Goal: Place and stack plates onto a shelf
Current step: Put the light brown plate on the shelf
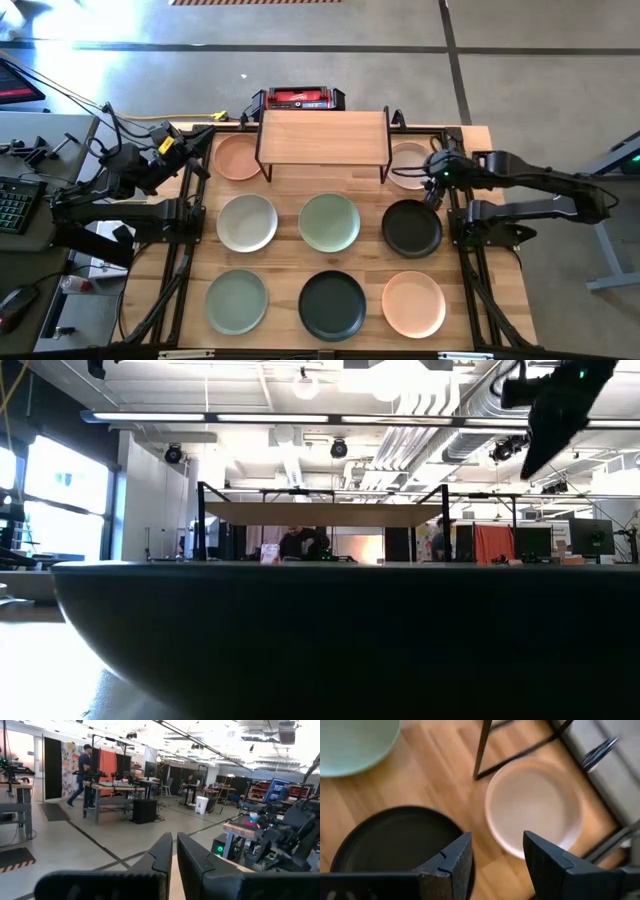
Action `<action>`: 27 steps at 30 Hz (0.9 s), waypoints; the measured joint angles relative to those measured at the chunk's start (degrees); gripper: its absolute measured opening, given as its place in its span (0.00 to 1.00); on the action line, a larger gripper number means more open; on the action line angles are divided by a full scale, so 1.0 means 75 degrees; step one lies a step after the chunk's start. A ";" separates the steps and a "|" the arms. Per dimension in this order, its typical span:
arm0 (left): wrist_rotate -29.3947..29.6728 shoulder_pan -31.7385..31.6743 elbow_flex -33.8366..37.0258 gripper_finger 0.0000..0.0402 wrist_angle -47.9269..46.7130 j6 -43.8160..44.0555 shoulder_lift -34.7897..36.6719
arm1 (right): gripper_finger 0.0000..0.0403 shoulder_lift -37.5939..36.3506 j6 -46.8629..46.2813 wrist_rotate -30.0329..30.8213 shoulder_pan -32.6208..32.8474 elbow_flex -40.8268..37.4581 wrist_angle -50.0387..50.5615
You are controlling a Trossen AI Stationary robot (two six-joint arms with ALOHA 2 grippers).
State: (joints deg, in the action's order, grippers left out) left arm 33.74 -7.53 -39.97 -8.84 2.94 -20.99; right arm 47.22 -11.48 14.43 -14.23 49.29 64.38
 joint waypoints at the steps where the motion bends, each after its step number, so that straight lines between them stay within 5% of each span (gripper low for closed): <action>1: 0.0000 0.0000 0.0000 0.04 0.0000 0.0000 0.0000 | 0.39 0.0000 0.0002 -0.0198 -0.0081 -0.0164 -0.0082; 10: -0.0006 0.0000 0.0003 0.04 0.0000 0.0003 0.0000 | 0.39 0.0364 0.0251 -0.0928 -0.0645 -0.0910 -0.0880; 27: -0.0012 0.0002 0.0000 0.04 -0.0055 0.0000 0.0000 | 0.39 0.3023 0.0593 -0.1063 -0.0808 -0.0681 -0.1905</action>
State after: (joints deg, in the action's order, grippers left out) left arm 33.65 -7.51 -39.97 -9.26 2.94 -20.99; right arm 69.89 -7.03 6.46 -20.29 44.18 50.09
